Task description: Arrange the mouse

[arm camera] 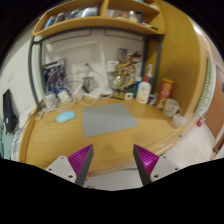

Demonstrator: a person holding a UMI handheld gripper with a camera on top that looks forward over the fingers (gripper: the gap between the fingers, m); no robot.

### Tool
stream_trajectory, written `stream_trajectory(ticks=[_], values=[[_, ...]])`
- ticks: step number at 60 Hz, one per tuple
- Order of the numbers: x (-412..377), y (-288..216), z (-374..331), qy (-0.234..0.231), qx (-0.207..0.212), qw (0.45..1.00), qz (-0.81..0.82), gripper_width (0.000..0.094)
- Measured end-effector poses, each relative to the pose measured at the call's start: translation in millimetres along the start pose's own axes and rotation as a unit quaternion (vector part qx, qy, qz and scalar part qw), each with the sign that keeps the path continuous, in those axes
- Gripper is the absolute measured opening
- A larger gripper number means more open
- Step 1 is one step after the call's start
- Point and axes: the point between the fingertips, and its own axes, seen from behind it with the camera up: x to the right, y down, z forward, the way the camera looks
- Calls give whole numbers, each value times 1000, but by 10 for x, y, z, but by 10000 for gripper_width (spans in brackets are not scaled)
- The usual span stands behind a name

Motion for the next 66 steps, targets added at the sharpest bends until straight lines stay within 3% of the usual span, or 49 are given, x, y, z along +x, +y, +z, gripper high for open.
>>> stream_trajectory(ticks=[10, 22, 43, 66], values=[[-1048, 235, 456, -63, -33, 997, -38, 805], [-1907, 154, 1026, -96, -54, 992, -56, 811], [-2611, -188, 1949, -95, -82, 991, -50, 803], [-2924, -585, 2476, -87, -80, 992, -51, 800]])
